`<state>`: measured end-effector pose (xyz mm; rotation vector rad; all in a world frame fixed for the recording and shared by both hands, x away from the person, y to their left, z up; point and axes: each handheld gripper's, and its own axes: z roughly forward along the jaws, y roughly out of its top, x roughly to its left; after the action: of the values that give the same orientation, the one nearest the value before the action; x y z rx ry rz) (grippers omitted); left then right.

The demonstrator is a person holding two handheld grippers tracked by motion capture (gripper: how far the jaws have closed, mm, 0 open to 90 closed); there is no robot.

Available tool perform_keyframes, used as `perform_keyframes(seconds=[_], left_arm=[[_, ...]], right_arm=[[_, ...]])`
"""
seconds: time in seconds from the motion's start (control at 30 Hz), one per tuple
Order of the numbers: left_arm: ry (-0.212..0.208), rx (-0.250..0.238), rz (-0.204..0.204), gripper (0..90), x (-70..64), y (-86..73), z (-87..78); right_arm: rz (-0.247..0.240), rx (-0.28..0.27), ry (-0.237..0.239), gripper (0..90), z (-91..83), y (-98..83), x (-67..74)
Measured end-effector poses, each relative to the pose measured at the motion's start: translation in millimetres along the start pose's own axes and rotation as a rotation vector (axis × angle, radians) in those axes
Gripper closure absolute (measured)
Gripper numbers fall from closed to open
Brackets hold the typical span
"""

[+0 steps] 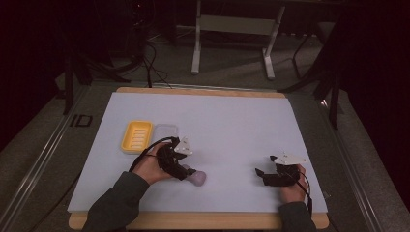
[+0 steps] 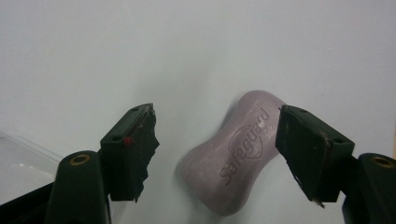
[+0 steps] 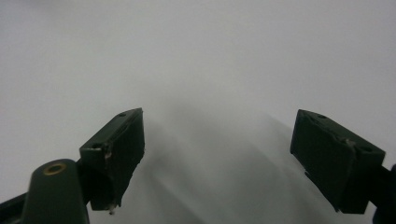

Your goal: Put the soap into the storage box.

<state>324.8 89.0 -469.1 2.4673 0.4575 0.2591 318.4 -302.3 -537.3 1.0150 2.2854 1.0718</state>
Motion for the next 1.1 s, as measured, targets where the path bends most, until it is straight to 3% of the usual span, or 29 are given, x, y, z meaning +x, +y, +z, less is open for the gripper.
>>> perform_keyframes(seconds=[0.4,0.8,1.1], left_arm=[[-0.029,0.081,0.025,15.5,-1.5,4.2,16.2],[-0.062,0.074,0.021,14.8,0.0,4.6,22.5],[-0.078,0.090,0.052,14.0,-4.5,5.2,26.8]], right_arm=[[-0.003,0.003,0.002,17.4,0.4,0.1,0.1],[-0.004,0.008,0.002,17.4,0.7,0.3,0.1],[-0.004,0.010,0.002,17.4,0.9,0.4,0.3]])
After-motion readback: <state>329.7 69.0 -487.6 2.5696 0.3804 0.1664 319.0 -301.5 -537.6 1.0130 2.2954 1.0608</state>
